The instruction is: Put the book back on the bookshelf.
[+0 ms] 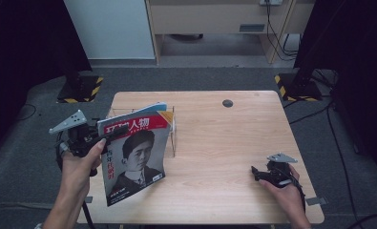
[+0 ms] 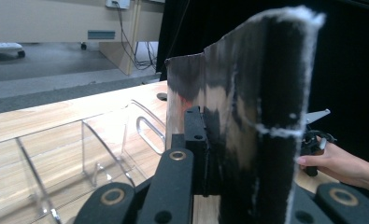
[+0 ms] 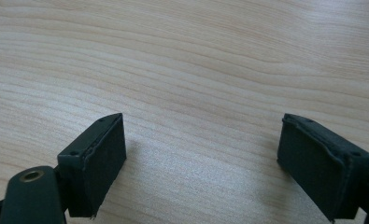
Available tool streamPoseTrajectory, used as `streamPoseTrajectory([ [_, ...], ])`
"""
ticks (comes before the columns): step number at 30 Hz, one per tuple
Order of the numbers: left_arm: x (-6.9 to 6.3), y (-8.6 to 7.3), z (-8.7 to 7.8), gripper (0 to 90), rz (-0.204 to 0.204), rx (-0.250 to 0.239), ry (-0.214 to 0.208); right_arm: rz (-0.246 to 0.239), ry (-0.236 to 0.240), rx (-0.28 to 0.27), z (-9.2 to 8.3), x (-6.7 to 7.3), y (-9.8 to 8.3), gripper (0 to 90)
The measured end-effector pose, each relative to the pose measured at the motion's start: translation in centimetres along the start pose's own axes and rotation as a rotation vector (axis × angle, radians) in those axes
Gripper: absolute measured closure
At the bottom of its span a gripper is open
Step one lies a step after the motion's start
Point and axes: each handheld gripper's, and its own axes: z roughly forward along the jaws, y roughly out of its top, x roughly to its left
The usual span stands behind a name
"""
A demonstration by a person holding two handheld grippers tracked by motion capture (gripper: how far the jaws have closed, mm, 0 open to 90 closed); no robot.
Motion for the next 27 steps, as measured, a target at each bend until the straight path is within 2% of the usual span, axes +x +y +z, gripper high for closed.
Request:
streamPoseTrajectory([
  [20, 1.3, -0.4, -2.2, 86.6, -0.020, -0.022, 0.040, -0.002, 0.000, 0.000, 0.0, 0.0, 0.0, 15.6],
  [27, 1.8, -0.5, -2.7, 86.6, -0.014, -0.040, 0.048, 0.000, 0.000, 0.000, 0.0, 0.0, 0.0, 15.6],
])
